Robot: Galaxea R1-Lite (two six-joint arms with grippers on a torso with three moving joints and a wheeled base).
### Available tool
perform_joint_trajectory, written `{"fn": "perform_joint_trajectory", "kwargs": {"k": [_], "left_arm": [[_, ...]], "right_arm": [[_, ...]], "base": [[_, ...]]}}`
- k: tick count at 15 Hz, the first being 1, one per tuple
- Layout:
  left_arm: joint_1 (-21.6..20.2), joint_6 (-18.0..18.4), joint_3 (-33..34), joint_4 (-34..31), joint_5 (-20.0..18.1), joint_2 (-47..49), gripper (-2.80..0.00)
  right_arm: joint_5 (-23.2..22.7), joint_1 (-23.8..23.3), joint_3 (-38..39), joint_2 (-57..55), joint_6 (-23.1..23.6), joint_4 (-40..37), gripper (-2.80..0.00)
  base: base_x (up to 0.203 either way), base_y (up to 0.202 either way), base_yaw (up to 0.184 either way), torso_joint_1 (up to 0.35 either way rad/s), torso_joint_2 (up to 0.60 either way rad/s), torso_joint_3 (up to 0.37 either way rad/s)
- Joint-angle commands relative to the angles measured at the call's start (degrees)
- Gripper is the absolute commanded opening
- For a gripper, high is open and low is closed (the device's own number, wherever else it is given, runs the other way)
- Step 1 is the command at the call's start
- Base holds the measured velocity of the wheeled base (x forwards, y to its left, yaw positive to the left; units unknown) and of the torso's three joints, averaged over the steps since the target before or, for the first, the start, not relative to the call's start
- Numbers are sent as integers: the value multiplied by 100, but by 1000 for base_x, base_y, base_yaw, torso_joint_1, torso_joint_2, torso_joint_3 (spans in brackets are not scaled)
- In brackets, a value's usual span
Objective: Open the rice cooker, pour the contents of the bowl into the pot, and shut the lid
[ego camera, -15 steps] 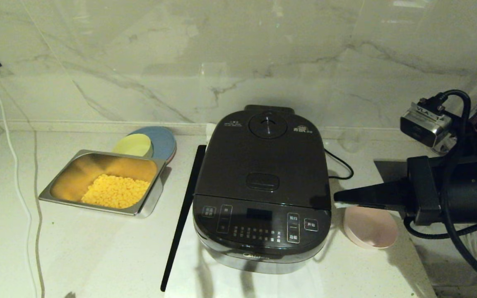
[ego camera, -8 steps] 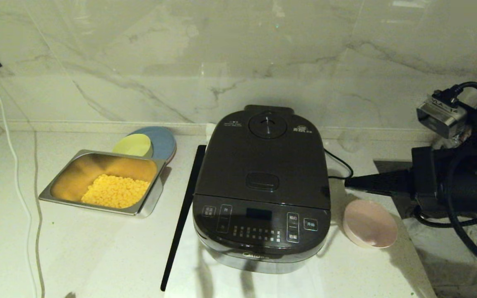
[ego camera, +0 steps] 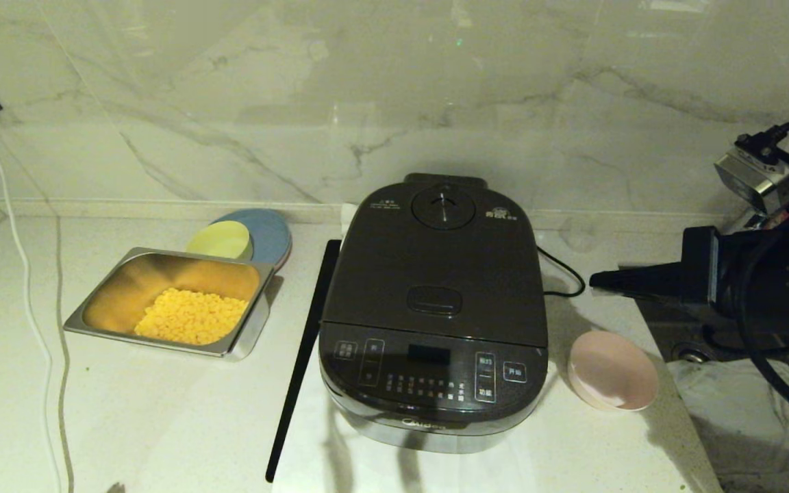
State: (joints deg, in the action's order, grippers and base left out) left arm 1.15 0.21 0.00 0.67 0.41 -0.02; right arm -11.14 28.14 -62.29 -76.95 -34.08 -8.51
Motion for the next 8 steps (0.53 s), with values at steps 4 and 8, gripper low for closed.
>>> {"fn": "perform_joint_trajectory", "kwargs": {"k": [4, 8], "left_arm": [[0, -3, 53, 3, 2, -6, -280], [0, -3, 53, 3, 2, -6, -280]], "right_arm": [[287, -1, -2, 22, -37, 52, -280], [1323, -2, -61, 43, 259, 55, -280]], "base": [[0, 0, 0, 0, 0, 0], [0, 0, 0, 0, 0, 0]]}}
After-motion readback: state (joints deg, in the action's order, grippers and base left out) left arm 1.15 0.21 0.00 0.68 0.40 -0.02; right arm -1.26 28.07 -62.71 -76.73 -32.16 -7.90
